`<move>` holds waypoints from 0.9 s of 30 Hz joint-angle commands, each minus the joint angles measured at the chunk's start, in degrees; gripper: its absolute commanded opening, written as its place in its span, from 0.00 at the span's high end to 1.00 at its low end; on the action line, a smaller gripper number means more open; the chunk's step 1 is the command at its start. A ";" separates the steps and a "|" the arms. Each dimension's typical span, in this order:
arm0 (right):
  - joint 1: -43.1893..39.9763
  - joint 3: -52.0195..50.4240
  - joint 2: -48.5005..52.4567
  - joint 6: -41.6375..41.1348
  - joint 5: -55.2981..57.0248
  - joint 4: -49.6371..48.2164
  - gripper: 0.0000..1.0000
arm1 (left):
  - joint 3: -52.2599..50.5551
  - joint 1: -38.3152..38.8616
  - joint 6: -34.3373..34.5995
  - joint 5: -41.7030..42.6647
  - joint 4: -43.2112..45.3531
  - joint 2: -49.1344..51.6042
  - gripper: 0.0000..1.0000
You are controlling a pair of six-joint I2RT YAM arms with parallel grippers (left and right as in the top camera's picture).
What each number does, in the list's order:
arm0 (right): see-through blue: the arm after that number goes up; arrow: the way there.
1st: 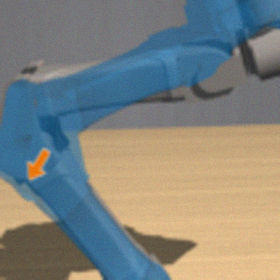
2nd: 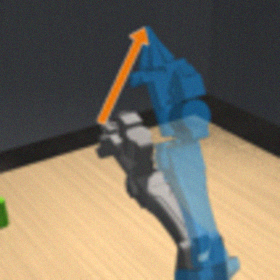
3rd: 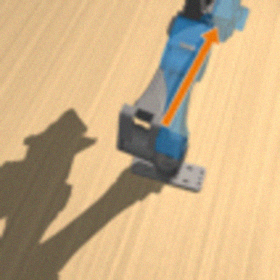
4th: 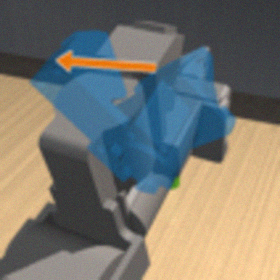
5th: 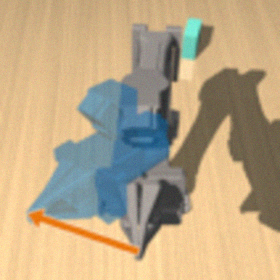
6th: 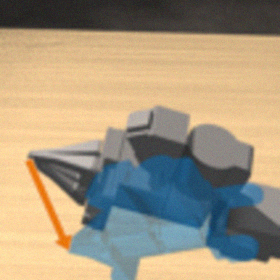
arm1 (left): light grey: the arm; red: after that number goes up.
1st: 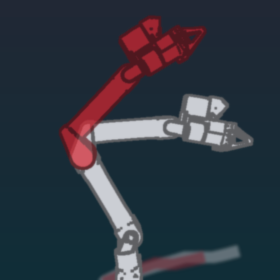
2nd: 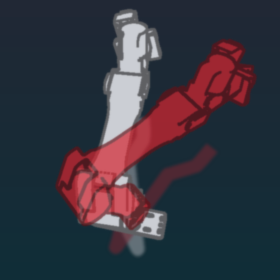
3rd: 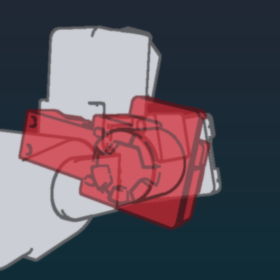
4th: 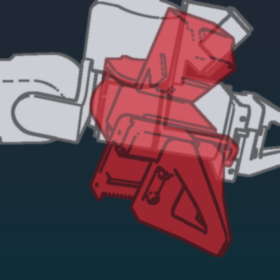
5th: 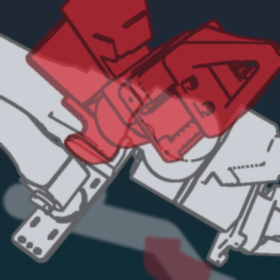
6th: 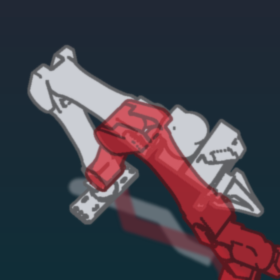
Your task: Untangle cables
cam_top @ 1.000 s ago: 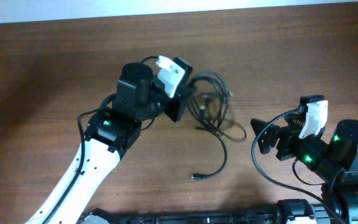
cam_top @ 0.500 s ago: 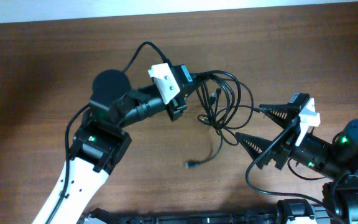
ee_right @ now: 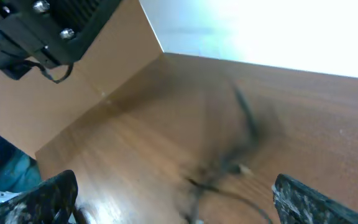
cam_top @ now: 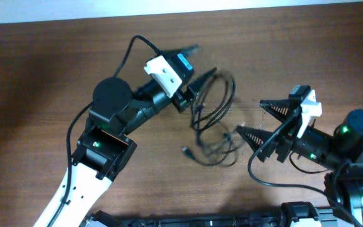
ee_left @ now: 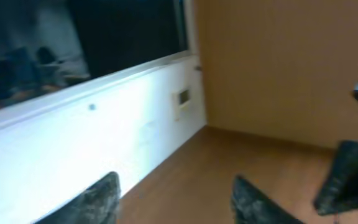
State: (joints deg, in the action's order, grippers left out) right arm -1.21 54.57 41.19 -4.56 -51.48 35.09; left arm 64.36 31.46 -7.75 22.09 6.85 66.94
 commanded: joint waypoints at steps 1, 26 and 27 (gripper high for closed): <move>-0.31 0.96 2.27 -0.42 0.96 0.04 0.01 | 1.49 -0.17 0.37 -5.60 -1.88 -1.29 0.01; 5.66 1.01 35.58 -11.28 5.35 -11.93 0.02 | 1.49 -14.38 19.74 -25.79 -57.37 -1.62 0.01; 6.95 1.01 37.35 -12.81 7.08 -14.40 0.02 | 1.49 -15.39 20.37 -25.29 -58.36 -1.79 0.01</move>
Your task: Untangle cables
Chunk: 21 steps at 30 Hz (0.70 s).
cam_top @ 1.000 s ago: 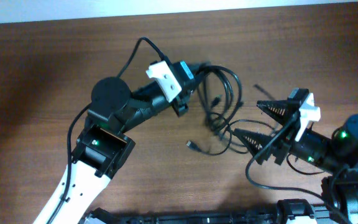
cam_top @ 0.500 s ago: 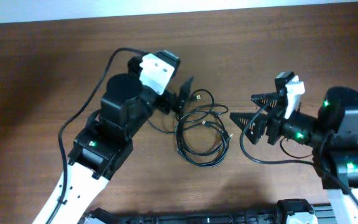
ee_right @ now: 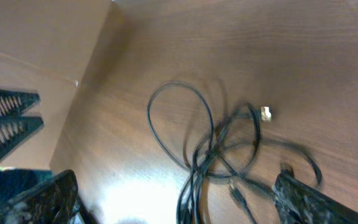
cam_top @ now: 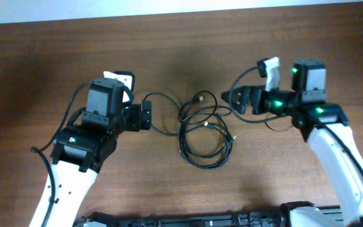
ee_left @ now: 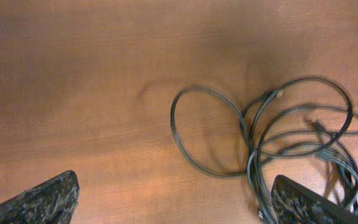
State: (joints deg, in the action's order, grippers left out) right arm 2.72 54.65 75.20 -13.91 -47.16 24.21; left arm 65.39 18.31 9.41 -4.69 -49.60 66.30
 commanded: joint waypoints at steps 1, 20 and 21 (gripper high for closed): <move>4.15 0.92 5.03 -4.72 4.44 -5.55 0.01 | 0.46 -3.32 3.19 2.29 -2.45 -1.46 0.01; 12.94 0.90 21.73 -6.10 6.34 -13.70 0.02 | 0.46 -5.46 3.17 2.58 -4.11 -2.62 0.01; 13.66 0.92 21.73 -6.10 7.34 -13.73 0.02 | 0.46 -5.46 3.17 2.56 -4.11 -2.64 0.01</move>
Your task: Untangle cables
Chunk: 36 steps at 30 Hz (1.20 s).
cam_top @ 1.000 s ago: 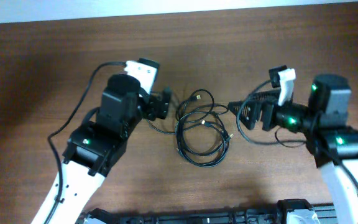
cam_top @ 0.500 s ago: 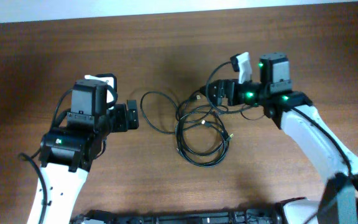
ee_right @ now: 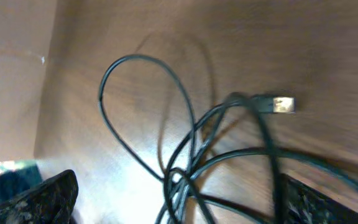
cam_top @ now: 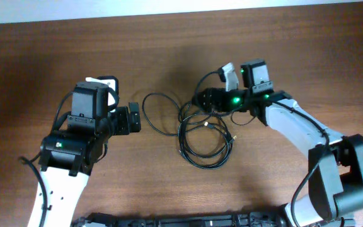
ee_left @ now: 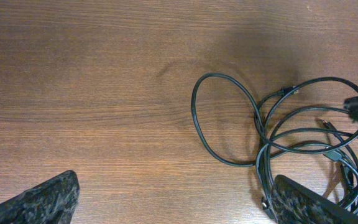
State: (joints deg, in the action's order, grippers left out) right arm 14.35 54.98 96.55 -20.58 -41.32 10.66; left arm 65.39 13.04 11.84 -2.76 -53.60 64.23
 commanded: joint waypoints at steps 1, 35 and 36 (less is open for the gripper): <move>2.75 0.57 0.37 0.55 2.80 -0.24 0.02 | 0.46 -0.20 0.74 0.66 -0.11 -0.55 0.01; 5.51 69.88 -4.44 6.84 1.84 35.12 0.96 | 0.46 -0.20 0.74 0.63 -0.09 -0.55 0.01; 5.51 70.58 -4.44 6.84 3.32 36.17 0.96 | 0.46 -0.20 0.74 0.66 -0.11 -0.55 0.01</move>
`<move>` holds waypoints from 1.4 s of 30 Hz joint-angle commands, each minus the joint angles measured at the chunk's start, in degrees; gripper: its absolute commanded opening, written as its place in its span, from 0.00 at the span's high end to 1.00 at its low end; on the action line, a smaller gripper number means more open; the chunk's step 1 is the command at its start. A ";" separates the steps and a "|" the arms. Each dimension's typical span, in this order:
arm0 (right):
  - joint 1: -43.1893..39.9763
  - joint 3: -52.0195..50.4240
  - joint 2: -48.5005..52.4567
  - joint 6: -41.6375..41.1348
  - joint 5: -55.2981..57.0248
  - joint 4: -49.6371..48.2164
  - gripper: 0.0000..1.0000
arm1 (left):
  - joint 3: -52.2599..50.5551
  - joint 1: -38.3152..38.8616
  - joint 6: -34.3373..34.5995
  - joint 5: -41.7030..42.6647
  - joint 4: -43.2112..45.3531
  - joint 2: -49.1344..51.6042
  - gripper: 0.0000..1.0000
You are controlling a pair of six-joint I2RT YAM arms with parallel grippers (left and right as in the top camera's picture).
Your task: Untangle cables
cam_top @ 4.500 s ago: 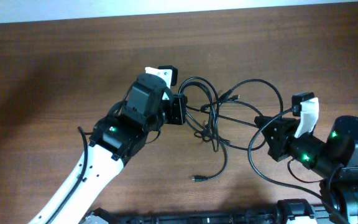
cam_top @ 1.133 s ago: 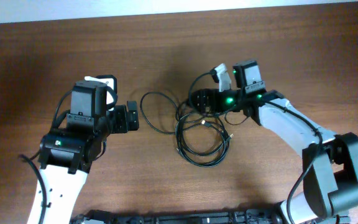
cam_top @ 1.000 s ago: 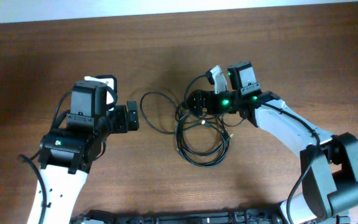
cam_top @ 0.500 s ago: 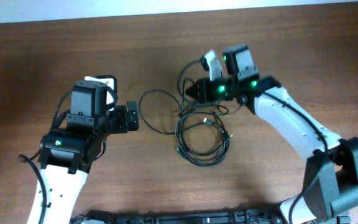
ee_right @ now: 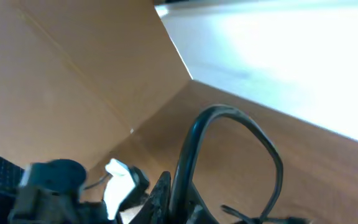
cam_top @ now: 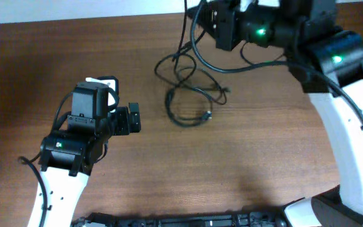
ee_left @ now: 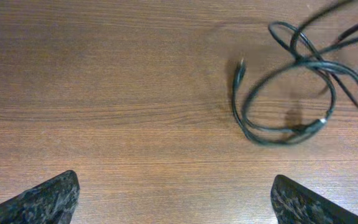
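Note:
Several thin black cables (cam_top: 191, 94) lie tangled on the wooden table (cam_top: 263, 157), right of centre toward the far side. One strand rises from the heap to my right gripper (cam_top: 207, 25), held high near the far edge. In the right wrist view that gripper (ee_right: 178, 193) is shut on a black cable (ee_right: 194, 137), which arches above the fingers. My left gripper (cam_top: 134, 118) rests low at the left, wide open and empty. In its wrist view the left gripper (ee_left: 179, 199) sees the cable loops (ee_left: 291, 93) at the upper right, well clear of its fingers.
A pale wall or table edge (cam_top: 74, 9) runs along the far side. The right arm (cam_top: 351, 120) spans the table's right side from the near edge. The left arm's body (cam_top: 74, 151) occupies the near left.
My right gripper, then low at the tangle's upper right, is now raised high by the far edge and shut on a cable. The heap has shifted farther back, partly lifted. The left arm is unmoved.
First my left gripper was tilted up beside the blurred tangle, with the right open to its right. Then both stood open on either side of the flat heap. The right one reached the heap's top. Now it holds a strand high.

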State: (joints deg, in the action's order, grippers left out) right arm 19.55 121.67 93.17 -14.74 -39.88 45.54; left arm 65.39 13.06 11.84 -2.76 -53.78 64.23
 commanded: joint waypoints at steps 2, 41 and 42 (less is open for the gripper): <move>0.31 4.09 -1.11 1.05 5.31 4.20 0.96 | 0.46 -0.22 0.74 0.66 0.07 -0.55 0.01; 0.33 4.00 -0.94 24.41 5.79 41.55 0.96 | 0.37 -0.22 8.57 46.75 27.89 21.42 0.01; 0.33 4.00 -0.94 24.41 5.79 41.55 0.96 | 0.35 -0.22 11.76 48.11 29.79 23.04 0.01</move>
State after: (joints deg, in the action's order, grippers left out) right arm 19.55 125.03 92.64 8.12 -32.21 87.05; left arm 65.39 13.04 17.32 34.11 -27.18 83.66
